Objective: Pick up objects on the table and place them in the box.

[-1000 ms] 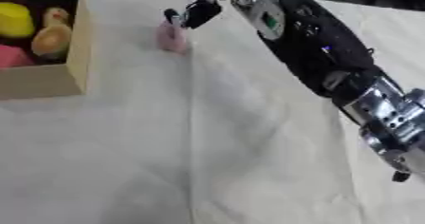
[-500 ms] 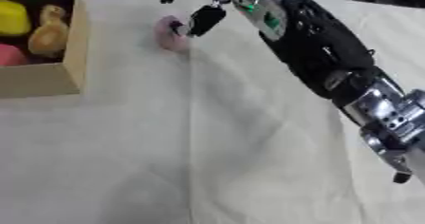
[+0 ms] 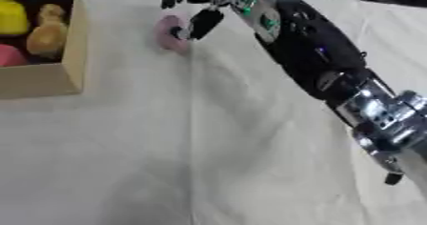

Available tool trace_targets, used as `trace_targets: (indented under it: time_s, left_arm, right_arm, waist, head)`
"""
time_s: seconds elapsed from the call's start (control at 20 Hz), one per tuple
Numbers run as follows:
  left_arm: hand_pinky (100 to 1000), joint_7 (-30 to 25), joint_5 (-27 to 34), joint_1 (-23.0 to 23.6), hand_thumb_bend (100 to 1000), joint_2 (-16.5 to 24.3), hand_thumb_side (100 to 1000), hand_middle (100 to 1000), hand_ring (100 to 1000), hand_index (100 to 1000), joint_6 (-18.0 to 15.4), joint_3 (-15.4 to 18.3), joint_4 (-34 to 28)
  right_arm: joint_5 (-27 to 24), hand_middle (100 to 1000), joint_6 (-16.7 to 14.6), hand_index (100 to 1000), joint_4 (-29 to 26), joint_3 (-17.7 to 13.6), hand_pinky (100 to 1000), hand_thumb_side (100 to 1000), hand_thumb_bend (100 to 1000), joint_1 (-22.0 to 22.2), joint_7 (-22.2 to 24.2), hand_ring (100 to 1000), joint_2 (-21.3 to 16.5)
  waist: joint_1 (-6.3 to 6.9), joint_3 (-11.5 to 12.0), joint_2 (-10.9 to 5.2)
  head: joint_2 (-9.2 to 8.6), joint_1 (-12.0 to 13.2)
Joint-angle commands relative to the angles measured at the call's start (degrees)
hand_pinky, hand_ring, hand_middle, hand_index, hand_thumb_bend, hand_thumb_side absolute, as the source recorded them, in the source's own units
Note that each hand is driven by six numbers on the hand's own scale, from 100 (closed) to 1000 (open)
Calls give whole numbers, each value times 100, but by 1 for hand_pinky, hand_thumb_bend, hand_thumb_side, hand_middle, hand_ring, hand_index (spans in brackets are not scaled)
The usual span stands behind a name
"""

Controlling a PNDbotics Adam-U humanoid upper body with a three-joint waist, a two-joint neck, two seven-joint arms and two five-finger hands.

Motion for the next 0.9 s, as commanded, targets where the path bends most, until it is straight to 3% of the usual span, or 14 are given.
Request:
trace_targets:
  time_s: [0.05, 0.25, 0.4, 0.55, 0.65, 0.75, 0.9]
  left_arm:
    - [834, 6, -7, -96, 608, 185, 825, 782, 800, 903, -26, 42, -33]
    - [835, 3, -7, -99, 606, 181, 826, 783, 802, 903, -32, 42, -36]
    - [835, 5, -11, -89, 605, 186, 826, 783, 802, 902, -30, 47, -32]
    - [835, 8, -10, -78, 603, 188, 827, 783, 803, 902, -30, 48, -27]
    - [836, 4, -16, -74, 602, 185, 826, 783, 803, 903, -31, 44, -25]
    - [836, 3, -19, -70, 601, 187, 826, 784, 803, 903, -31, 45, -22]
    - [836, 5, -18, -56, 601, 195, 826, 784, 803, 903, -32, 46, -18]
  right_arm:
    - [174, 831, -67, 898, 130, -101, 905, 472, 231, -148, -78, 899, -45]
    - [347, 822, -118, 887, 261, -138, 905, 440, 254, -152, -161, 899, -3]
    - [460, 712, -153, 774, 344, -164, 899, 406, 243, -141, -219, 874, 24]
    - [339, 575, -170, 649, 324, -180, 883, 281, 166, -150, -339, 809, 47]
    - [228, 524, -129, 584, 256, -191, 867, 151, 100, -173, -488, 760, 54]
    - [129, 503, -40, 562, 158, -206, 861, 100, 100, -205, -695, 740, 56]
    - [56, 494, 109, 553, -27, -233, 857, 100, 100, -283, -973, 721, 49]
  waist:
    - [50, 14, -96]
    - [39, 46, -50]
    - [37, 53, -21]
    - [44, 27, -8]
    - [50, 13, -14]
    - [57, -1, -28]
    - [68, -25, -69]
  head:
    - [-93, -29]
    - [-133, -49]
    - [-133, -56]
    - [-116, -52]
    - [-102, -53]
    - [-90, -55]
    - [-72, -70]
